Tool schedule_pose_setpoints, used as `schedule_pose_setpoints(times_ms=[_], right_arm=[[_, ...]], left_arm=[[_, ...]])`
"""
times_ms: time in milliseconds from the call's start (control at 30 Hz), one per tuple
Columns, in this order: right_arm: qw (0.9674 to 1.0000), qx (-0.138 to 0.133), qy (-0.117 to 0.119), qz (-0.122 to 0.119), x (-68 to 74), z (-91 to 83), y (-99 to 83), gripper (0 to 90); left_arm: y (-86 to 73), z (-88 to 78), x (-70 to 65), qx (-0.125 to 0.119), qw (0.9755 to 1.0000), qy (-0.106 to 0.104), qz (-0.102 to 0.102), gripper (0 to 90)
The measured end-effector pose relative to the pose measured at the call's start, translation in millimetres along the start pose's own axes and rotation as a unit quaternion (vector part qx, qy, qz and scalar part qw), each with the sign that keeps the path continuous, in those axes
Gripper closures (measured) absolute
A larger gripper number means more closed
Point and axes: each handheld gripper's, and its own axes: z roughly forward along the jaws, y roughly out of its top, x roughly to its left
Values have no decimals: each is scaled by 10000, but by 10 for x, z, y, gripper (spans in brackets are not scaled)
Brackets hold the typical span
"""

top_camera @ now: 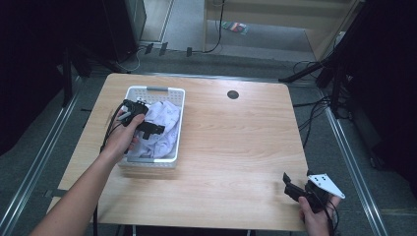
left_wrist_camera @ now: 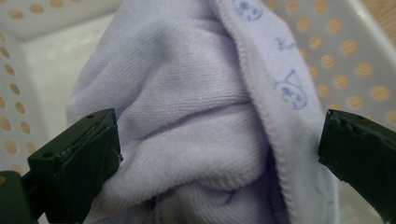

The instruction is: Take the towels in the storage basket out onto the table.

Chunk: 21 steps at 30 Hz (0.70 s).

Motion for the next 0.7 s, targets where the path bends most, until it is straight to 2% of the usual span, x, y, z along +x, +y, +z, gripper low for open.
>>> schedule_pose_setpoints(times_ms=[67,200,233,433,467,500,567,700], right_arm=[[10000,-2,-6,-6,1,-1,0,134],[10000,-1,-4,-8,1,-1,0,134],[10000,-6,-2,-7,6,0,0,134],[10000,-8,-3,-11,7,-1,0,134],[10000,-8,-5,-18,8,-1,0,134],[10000,-7,-6,-21,8,0,0,134],[10000,-7,-8,-22,9,-1,0,134],[10000,-6,-8,-27,8,0,0,134]], left_arm=[[6,76,14,160,9997,-89,-137,0],[10,149,22,355,9993,-55,-100,0],[12,180,27,455,9988,-117,-111,0],[10,259,28,638,9979,-62,-118,0],[7,280,12,672,9977,-39,-101,0],[1,308,-7,771,9970,37,57,0],[-6,349,-36,873,9959,154,190,0],[-14,394,-68,926,9948,301,302,0]])
